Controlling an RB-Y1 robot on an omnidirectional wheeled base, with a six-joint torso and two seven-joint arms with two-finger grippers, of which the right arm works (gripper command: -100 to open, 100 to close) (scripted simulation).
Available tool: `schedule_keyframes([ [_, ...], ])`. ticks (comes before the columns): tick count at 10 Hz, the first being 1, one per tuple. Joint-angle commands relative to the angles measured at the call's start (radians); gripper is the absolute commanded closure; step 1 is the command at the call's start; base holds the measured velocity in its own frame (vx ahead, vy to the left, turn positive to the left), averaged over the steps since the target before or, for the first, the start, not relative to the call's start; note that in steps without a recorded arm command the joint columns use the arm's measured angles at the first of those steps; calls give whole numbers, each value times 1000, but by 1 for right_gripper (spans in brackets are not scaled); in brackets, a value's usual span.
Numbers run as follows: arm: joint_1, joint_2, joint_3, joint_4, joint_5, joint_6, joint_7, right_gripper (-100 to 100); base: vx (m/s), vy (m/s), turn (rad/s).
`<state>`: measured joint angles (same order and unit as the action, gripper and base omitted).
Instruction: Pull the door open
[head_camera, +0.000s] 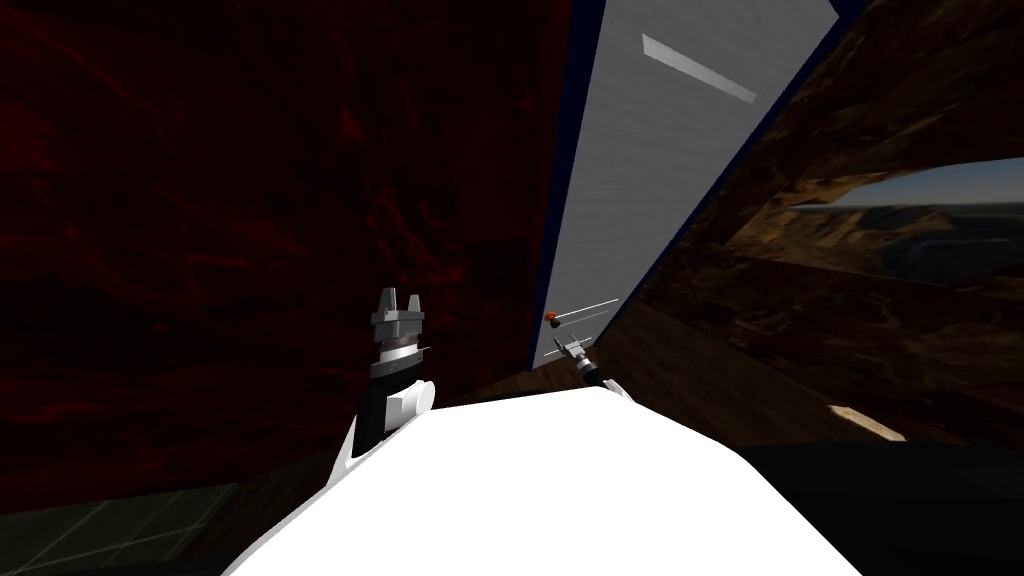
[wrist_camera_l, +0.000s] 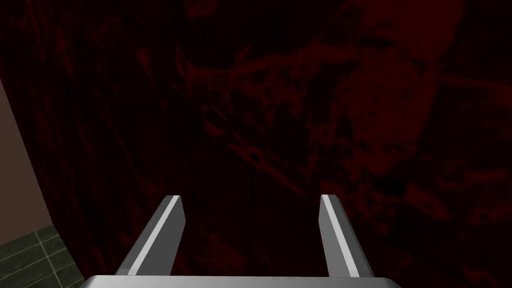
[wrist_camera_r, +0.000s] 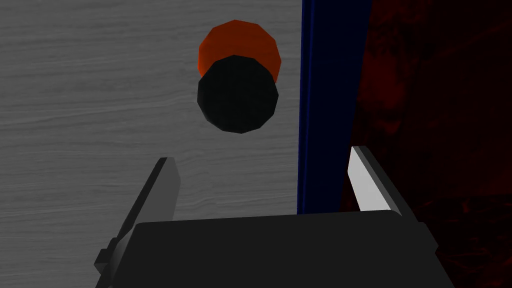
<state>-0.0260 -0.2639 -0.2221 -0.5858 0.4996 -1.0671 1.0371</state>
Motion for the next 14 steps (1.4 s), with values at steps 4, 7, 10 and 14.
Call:
schedule_keyframes([
  [4,29,-31,-40,-4,-32,-8,-13,-100,99,36,140],
  [7,35,-56,-70,24,-56,-28,-15,-100,143,23,174],
  [10,26,-53,-64,32,-51,-25,-13,100,9,-4,1],
  [14,26,-53,-64,32,-51,-25,-13,100,-6,-1,0],
])
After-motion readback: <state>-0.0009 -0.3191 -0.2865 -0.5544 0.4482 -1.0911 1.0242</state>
